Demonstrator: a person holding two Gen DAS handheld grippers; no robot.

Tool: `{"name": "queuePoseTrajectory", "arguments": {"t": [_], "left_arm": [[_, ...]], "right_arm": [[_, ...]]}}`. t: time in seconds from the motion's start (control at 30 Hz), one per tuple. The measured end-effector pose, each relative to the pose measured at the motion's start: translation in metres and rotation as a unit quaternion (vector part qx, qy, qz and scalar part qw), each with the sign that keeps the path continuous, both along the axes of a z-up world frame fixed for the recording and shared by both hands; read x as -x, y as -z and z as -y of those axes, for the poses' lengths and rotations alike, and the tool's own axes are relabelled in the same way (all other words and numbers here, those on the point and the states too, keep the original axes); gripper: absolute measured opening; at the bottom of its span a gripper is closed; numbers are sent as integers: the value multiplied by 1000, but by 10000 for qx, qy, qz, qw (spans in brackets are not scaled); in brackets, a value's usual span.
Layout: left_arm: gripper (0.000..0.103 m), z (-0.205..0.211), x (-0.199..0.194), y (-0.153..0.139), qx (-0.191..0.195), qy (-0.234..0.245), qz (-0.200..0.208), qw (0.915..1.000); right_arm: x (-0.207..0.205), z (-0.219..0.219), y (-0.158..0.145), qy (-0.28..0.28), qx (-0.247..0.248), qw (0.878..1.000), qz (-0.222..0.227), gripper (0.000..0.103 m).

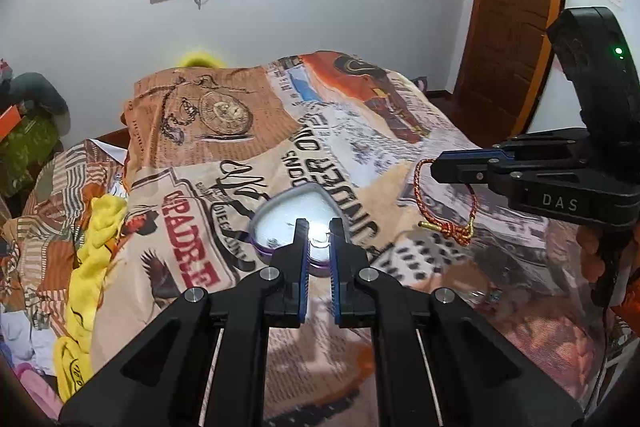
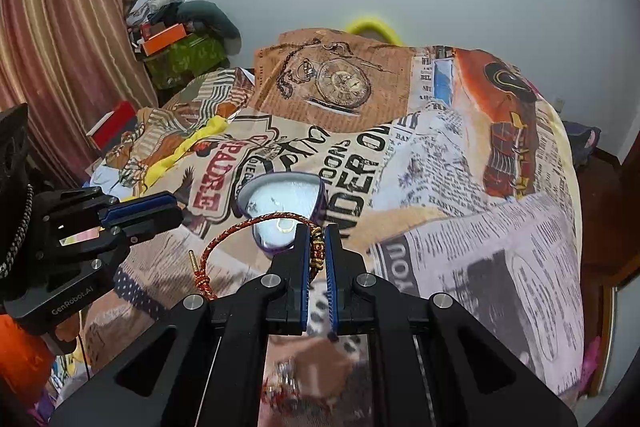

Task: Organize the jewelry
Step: 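Grasp a small silver ring with the left tool while the right tool carries the bracelet to the tin, then release the silver ring into the tin while the right tool drops the bracelet in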

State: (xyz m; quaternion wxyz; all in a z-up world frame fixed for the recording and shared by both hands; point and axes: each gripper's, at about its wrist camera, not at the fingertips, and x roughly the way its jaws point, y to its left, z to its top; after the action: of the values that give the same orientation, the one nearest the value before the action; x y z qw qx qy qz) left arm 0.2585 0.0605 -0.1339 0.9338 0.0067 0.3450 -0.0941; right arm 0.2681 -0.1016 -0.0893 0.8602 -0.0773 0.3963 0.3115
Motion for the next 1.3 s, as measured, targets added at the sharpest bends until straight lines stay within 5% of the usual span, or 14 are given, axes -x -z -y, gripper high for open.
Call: {"name": "queuePoseTrajectory", "arguments": {"t": [0.57,0.93,1.3], "left_arm": [[7,-41,-73,44,248,-178,-573,9979],[7,-40,-98,63,458,4,-840,9954],[7,-42,-110,76,501,-20,-1042,9933]], "right_arm": [[-49,-59,35,-386,538,9974,-285,6],[-69,-89,60,-630,1105,9915,-269,6],[-79,-93,71,-713,1168,9898,-405,7]]}}
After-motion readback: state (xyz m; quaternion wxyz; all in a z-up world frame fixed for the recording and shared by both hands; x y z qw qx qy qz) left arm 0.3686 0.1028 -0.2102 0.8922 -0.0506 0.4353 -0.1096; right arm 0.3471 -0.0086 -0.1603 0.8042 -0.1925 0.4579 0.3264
